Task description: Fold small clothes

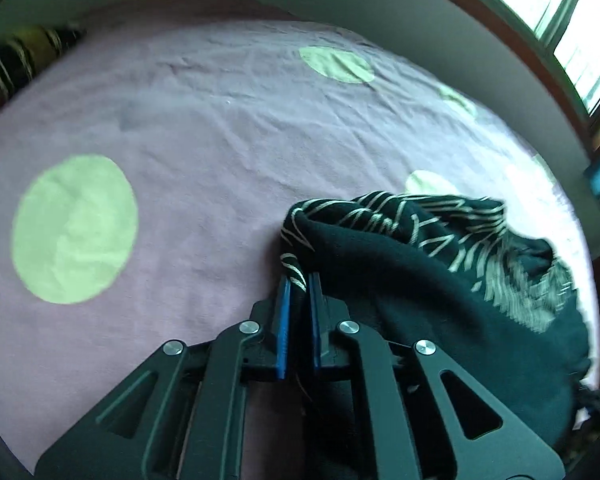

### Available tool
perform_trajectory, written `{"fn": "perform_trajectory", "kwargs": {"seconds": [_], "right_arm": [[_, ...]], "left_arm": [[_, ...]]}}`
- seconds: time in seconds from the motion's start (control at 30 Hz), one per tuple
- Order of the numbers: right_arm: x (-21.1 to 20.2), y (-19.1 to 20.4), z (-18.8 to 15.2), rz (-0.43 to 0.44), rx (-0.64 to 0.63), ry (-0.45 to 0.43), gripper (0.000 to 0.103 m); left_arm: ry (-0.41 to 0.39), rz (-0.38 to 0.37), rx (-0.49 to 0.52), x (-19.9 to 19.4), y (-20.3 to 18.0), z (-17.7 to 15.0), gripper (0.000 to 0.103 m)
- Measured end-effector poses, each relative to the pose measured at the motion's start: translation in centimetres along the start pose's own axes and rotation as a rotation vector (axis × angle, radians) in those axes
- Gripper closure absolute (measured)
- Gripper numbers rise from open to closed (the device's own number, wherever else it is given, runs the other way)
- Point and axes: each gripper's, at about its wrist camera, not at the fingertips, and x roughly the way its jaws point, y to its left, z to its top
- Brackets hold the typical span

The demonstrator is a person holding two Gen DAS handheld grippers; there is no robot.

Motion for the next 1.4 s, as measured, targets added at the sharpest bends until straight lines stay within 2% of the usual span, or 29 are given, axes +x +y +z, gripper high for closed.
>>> {"fn": "perform_trajectory", "kwargs": {"seconds": [0.07,0.2,0.27,0.37,0.43,0.47,0.5,0.53,0.57,0.6,0.67,0.77,0.93,1.03,1.13,1.2,1.4], "right_arm": [[0.5,-0.3,0.0,-0.004,-0.001,0.012,0.095],[0.4,-2.5,0.5,0.107,0.119,0.029,0.095],[-0.5,-2.9,0.6,0.099,0.134,0.010,0.094],[-2.2,-3.1,0.4,0.067,0.137,-0.006,0.091],[-3.6,-2.8,0.2,0.039,0.106,-0.016,0.089],[-4.5,-2.7,0.0,0.020,0.095,-0.026,0.076],[-6.0,-2.8,-0.4,-0.005,0.086,-0.047,0.063],[-6.9,-3.0,-0.7,-0.012,0.086,-0.058,0.060],[-7.9,-3.3,-1.0,-0.016,0.087,-0.064,0.058],[-8.8,-3.6,-1.4,-0.018,0.086,-0.063,0.058],[-10.7,-4.3,-2.4,-0.023,0.090,-0.057,0.056],[-13.1,-5.5,-4.4,-0.029,0.105,-0.039,0.053],[-16.4,-6.5,-8.2,0.008,0.114,-0.003,0.050],[-17.2,-7.0,-10.3,0.035,0.118,0.033,0.049],[-17.5,-7.4,-11.9,0.056,0.131,0.066,0.049],[-17.6,-7.6,-12.8,0.097,0.134,0.095,0.049],[-17.7,-8.3,-15.1,0.146,0.127,0.161,0.043]], "left_arm": [[0.008,0.006,-0.004,0.4,0.0,0.0,0.095],[0.001,-0.014,-0.017,0.6,0.9,0.4,0.095],[0.004,-0.017,-0.013,0.3,1.1,0.6,0.092],[-0.015,0.012,0.014,-1.1,1.2,0.3,0.082],[-0.031,-0.006,0.008,-2.9,2.0,-0.5,0.076],[-0.035,-0.013,0.008,-3.8,2.3,-1.0,0.073],[-0.038,-0.020,0.012,-4.6,2.6,-1.5,0.066],[-0.039,-0.030,0.023,-5.8,3.1,-2.5,0.060],[-0.054,-0.037,0.025,-7.0,3.5,-3.7,0.050],[-0.056,-0.041,0.027,-7.7,3.6,-4.5,0.045],[-0.044,-0.069,0.032,-9.9,4.2,-7.6,0.041],[-0.007,-0.089,0.006,-12.3,5.1,-12.0,0.029],[0.053,-0.130,-0.031,-15.9,6.8,-19.4,0.029],[0.059,-0.172,-0.019,-17.7,7.4,-22.5,0.029],[0.076,-0.219,-0.004,-19.3,7.5,-24.5,0.029],[0.127,-0.316,-0.008,-19.8,7.5,-25.9,0.029],[0.152,-0.451,-0.045,-20.6,7.3,-28.3,0.029]]}}
